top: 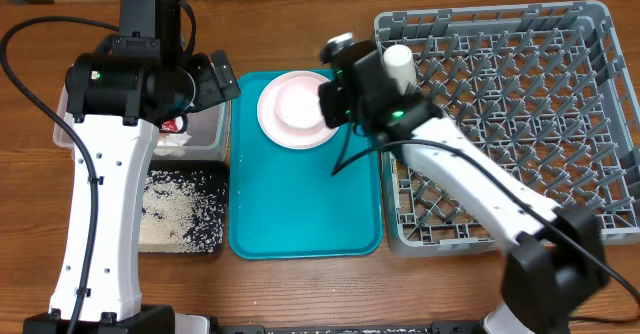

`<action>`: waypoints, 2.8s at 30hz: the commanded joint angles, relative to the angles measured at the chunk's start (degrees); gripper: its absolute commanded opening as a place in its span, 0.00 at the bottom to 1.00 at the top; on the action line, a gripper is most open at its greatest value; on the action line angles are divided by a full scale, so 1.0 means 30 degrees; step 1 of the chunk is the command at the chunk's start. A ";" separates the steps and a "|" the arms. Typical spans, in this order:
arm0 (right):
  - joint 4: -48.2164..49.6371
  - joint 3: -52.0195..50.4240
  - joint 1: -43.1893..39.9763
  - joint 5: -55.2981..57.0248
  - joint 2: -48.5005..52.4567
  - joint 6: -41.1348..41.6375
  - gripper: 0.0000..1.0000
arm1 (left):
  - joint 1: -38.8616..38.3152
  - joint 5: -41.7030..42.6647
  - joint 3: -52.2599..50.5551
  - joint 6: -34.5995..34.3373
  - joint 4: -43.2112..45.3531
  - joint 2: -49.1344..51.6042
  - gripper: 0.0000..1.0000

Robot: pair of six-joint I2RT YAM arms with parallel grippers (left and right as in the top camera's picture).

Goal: Sort waste into correct bins and load items into the dishwasher
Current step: 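Move the right gripper to the pink bowl on the pink plate, then grasp the pink bowl rim with the right gripper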

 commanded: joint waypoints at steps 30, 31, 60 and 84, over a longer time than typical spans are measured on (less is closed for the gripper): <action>0.5457 0.0182 0.2499 -0.0656 0.4481 -0.2492 0.53 | 0.7249 -0.2980 0.0138 -0.4291 -0.0452 0.0029 1.00; 0.5530 0.0182 0.2484 -0.0656 0.4481 -0.2608 0.52 | 0.7526 -0.2987 0.0138 -0.4291 -0.0444 0.0029 0.99; 0.5115 0.0182 0.2361 0.0131 0.5778 -0.2754 0.26 | 0.7941 -0.2987 0.0138 -0.4291 -0.0444 0.0029 1.00; 0.4561 0.0248 0.2361 0.1086 0.5748 -0.3388 0.04 | 0.7941 -0.2987 0.0138 -0.4291 -0.0444 0.0029 1.00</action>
